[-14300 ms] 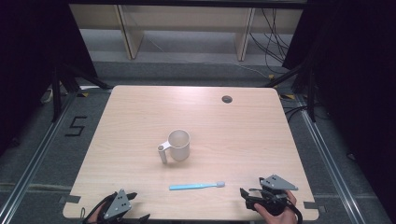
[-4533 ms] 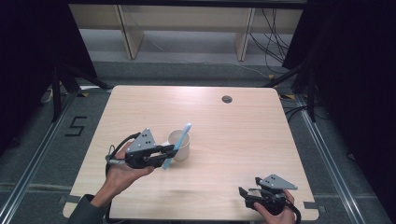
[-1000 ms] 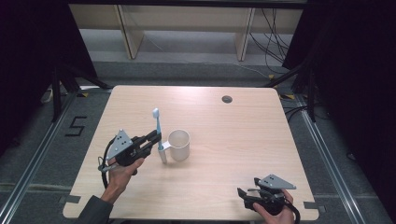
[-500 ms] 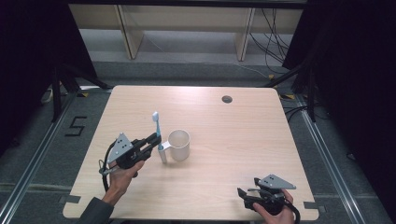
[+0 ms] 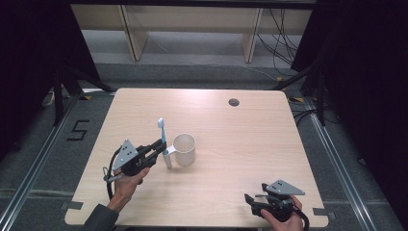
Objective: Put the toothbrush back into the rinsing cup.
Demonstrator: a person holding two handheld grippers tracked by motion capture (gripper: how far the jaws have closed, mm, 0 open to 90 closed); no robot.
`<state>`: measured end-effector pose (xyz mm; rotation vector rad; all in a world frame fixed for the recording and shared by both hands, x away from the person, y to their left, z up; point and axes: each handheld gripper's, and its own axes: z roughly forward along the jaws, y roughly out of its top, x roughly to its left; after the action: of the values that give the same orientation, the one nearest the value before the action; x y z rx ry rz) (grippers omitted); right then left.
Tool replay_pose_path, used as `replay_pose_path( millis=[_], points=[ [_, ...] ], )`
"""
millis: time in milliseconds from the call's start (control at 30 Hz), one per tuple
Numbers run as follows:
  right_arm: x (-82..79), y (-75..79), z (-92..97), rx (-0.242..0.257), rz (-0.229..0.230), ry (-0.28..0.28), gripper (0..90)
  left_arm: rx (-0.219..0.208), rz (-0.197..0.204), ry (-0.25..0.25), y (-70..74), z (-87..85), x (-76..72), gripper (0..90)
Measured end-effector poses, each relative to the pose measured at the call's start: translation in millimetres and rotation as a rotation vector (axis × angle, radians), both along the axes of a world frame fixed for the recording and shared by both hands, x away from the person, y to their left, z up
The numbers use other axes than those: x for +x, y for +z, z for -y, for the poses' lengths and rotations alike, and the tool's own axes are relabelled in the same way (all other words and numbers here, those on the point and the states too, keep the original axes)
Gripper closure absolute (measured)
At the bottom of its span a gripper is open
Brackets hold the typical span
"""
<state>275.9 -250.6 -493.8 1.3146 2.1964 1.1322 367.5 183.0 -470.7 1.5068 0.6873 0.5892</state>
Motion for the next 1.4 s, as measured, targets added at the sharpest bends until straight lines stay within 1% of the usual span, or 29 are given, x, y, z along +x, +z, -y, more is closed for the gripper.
replay_pose_path(
  millis=[33, 67, 133, 167, 200, 233, 267, 367, 400, 433, 467, 633, 667, 733, 1000, 1100, 1167, 1233, 1267, 1300, 1333, 1367, 1400],
  points=[
    [-0.4, 0.2, -0.2, 0.004, -0.003, -0.003, 24.4, -0.004, -0.001, -0.001, -0.9, 0.6, 0.1, 78.2],
    [-0.4, 0.2, -0.3, 0.004, -0.002, -0.003, 24.4, 0.005, -0.004, 0.001, -1.7, 0.4, 0.0, 78.2],
    [0.0, 0.2, -0.1, 0.003, 0.000, 0.001, 24.4, 0.006, -0.008, -0.001, -3.1, 0.9, -0.1, 78.2],
    [-0.2, 0.5, 0.4, -0.008, 0.004, -0.001, 24.6, 0.009, -0.011, -0.002, -3.8, 0.9, 0.0, 78.2],
    [-0.1, 0.3, 0.4, -0.004, 0.007, 0.002, 24.8, 0.012, -0.008, -0.004, -4.6, 1.1, 0.4, 78.2],
    [-0.1, 0.3, 0.4, -0.005, 0.008, 0.001, 24.7, 0.000, 0.002, -0.006, -5.7, 1.9, 1.2, 78.2],
    [-0.1, 0.3, 0.4, -0.005, 0.007, 0.001, 24.7, 0.011, -0.012, -0.002, -5.6, 1.3, 0.4, 78.2],
    [-0.1, 0.3, 0.2, -0.006, 0.007, 0.001, 24.7, 0.016, -0.018, -0.005, -7.0, 1.6, 0.6, 78.1],
    [0.0, 0.3, 0.2, -0.006, 0.008, 0.001, 24.7, 0.003, -0.009, -0.011, -8.3, 2.5, 1.6, 78.1],
    [-0.1, 0.3, 0.2, -0.005, 0.007, 0.001, 24.7, 0.017, -0.017, -0.005, -8.4, 1.7, 0.6, 78.1],
    [0.0, 0.3, 0.3, -0.006, 0.008, 0.000, 24.7, 0.021, -0.023, -0.004, -8.9, 1.3, 0.2, 78.1],
    [-0.1, 0.5, 0.3, -0.006, 0.008, 0.000, 24.8, 0.021, -0.030, -0.004, -10.5, 1.3, 0.2, 78.0],
    [-0.1, 0.5, 0.3, -0.004, 0.009, 0.001, 24.8, 0.027, -0.031, -0.006, -10.8, 1.1, 0.5, 78.0],
    [0.0, 0.4, 0.4, -0.005, 0.009, 0.000, 24.7, 0.025, -0.038, -0.008, -11.3, 1.4, 0.5, 78.0],
    [-0.5, 1.1, 0.0, 0.000, 0.004, 0.002, 24.7, 0.036, -0.046, -0.009, -12.5, 1.3, 0.1, 77.0],
    [0.1, 0.3, 0.0, -0.004, 0.008, 0.003, 24.7, 0.030, -0.055, -0.002, -12.3, -0.4, 0.4, 71.4],
    [-0.3, 0.4, -0.5, 0.001, 0.003, 0.000, 24.7, 0.023, -0.060, -0.001, -12.0, -1.5, 0.5, 67.6],
    [0.1, 0.3, 0.0, -0.004, 0.009, 0.003, 24.7, 0.017, -0.056, 0.002, -11.6, -2.2, 0.4, 61.5],
    [-0.3, 0.6, 0.1, -0.012, 0.008, -0.003, 24.7, 0.023, -0.064, 0.004, -10.8, -3.3, -0.2, 58.6],
    [-0.7, 1.2, 0.1, -0.013, 0.007, -0.006, 24.7, 0.014, -0.060, 0.004, -10.5, -3.5, -0.4, 57.0],
    [-0.8, 1.0, -0.4, -0.012, 0.007, -0.010, 24.7, 0.015, -0.062, 0.008, -9.7, -4.2, -1.2, 55.3],
    [-1.3, 0.7, -1.3, 0.005, -0.004, -0.012, 24.7, 0.015, -0.063, 0.007, -8.9, -4.5, -1.6, 53.0],
    [-1.3, 0.7, -1.4, 0.005, -0.005, -0.012, 24.7, 0.014, -0.062, 0.005, -8.2, -4.5, -2.0, 50.8]
  ],
)
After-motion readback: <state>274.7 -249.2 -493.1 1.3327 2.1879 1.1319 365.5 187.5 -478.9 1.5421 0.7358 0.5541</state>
